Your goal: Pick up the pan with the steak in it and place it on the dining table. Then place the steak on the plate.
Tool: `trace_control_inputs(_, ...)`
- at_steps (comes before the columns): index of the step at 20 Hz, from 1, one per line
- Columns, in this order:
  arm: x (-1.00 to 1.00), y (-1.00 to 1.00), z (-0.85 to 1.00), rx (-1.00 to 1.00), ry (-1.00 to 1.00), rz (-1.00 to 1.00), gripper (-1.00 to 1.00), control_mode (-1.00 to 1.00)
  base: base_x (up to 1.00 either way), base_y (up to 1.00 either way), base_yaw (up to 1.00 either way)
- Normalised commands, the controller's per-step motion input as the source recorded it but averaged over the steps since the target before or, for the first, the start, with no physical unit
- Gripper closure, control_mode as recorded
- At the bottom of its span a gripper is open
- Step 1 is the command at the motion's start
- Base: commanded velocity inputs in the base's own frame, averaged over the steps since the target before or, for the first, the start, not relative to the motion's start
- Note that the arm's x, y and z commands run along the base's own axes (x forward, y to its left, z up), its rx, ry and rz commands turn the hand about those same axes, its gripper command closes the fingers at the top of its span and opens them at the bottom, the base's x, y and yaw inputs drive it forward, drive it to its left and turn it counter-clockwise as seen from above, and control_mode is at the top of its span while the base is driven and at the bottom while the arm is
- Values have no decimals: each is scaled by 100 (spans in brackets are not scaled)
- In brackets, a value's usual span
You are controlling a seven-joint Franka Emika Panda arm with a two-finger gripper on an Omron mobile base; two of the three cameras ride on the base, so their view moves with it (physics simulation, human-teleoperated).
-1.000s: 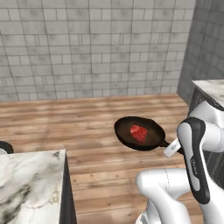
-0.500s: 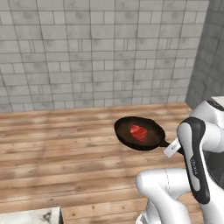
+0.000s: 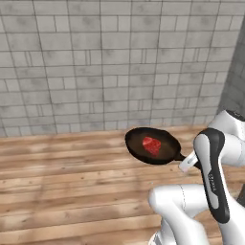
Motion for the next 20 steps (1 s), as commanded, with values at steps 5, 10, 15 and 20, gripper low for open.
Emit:
trace_control_inputs(5, 0, 0, 0, 0, 0, 0, 100, 100, 62, -7, 23)
trace_control_inputs(10, 0, 0, 0, 0, 0, 0, 100, 100, 0, 3, 45)
trace_control_inputs(15, 0, 0, 0, 0, 0, 0, 100, 100, 0, 2, 46)
trace_control_inputs(20, 0, 0, 0, 0, 0, 0, 100, 100, 0, 2, 47)
